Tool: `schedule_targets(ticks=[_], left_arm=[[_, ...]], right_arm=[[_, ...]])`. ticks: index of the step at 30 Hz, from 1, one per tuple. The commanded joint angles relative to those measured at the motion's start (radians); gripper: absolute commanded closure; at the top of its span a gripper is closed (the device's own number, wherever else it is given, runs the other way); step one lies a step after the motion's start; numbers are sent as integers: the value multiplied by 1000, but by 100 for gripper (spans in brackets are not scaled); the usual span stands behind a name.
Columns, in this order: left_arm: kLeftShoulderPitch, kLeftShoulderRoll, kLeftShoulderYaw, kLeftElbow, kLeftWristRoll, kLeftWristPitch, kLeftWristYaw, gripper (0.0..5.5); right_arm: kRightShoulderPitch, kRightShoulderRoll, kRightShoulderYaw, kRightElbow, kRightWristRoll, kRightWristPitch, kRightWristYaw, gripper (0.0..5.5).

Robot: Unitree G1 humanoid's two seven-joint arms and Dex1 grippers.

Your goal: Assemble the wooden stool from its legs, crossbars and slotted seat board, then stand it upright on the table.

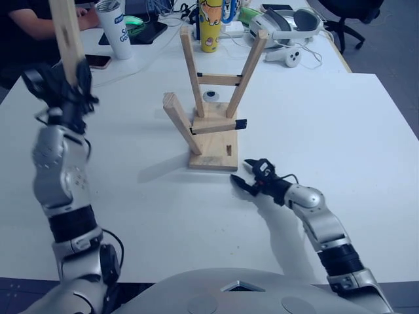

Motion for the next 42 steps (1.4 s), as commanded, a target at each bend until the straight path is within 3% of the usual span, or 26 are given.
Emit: schedule_targets(ticks=[1,4,7,11,16,27,38,42], left_arm=[[-253,137,-36,-101,-219,139,-163,344],[-344,148,-93,-180,-385,258,-207,344],[-327,114,-189,-260,-544,381,-220,344],[-133,61,-331,-337,-659,471,-251,344],[124,46,-499,-288,-560,421,-401,344],[200,87,-499,-162,-622,514,-583,344],[218,162,-529,-127,-612,601,-698,344],[218,164,-522,-121,-620,623,-708,344]], right_arm=[[93,-49,-75,-53,28,-15,10,211],[108,-50,-160,-61,135,-35,59,211],[90,-110,-257,-82,346,132,196,211],[12,-226,-378,-78,616,386,353,211],[-63,-276,-410,-158,913,637,474,211],[-158,-281,-491,-149,1209,837,438,65],[-213,-250,-481,-118,1244,852,397,63],[-199,-239,-456,-125,1231,859,400,113]])
